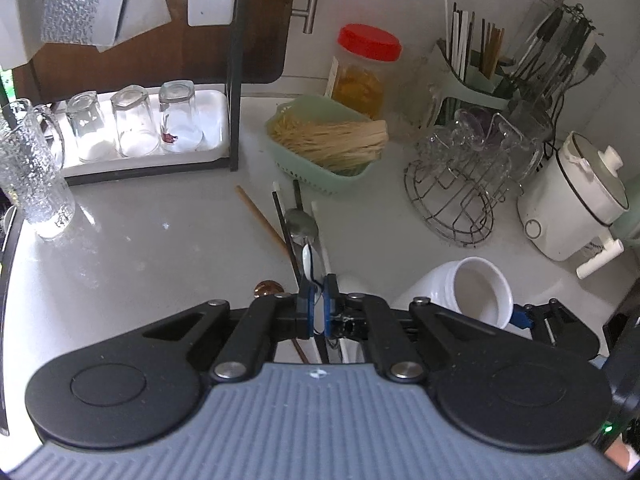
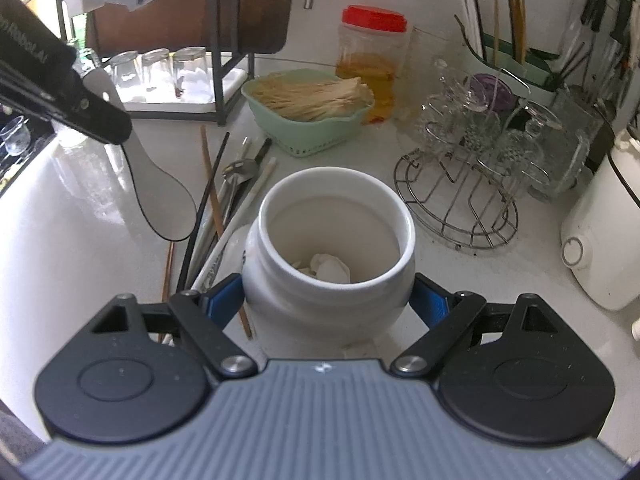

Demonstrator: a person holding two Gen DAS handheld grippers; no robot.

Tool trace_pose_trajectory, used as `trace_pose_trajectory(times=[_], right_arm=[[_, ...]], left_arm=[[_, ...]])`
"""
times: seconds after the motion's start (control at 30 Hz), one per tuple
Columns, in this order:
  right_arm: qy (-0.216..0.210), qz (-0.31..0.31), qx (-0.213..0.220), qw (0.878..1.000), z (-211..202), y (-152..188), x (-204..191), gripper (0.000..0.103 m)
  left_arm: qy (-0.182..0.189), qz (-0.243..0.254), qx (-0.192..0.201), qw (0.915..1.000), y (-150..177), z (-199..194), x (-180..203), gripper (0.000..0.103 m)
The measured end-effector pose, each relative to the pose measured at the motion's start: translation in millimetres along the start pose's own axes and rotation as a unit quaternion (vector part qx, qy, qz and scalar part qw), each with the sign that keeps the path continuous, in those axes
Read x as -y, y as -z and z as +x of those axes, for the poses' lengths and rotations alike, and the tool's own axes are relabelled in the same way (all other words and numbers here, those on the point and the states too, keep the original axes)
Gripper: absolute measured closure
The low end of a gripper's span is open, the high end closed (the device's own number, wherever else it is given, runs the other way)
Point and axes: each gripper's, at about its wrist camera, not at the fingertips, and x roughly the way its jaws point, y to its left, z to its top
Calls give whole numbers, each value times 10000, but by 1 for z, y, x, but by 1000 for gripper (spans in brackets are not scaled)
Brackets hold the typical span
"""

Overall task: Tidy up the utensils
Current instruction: 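Lift the white spoon with the left gripper and lower it into the white jar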

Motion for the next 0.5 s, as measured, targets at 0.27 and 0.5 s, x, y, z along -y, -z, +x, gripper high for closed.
trace_pose_trajectory(times=[0.27, 0.5], right_arm=[[-184, -194, 54, 9996, 1, 1, 4, 12], [-250, -225, 102, 9994, -1, 3, 5, 12]], left_arm=[[63, 69, 246, 9997, -20, -42, 28, 98], [422, 337, 437, 9976, -40, -83, 64, 98]])
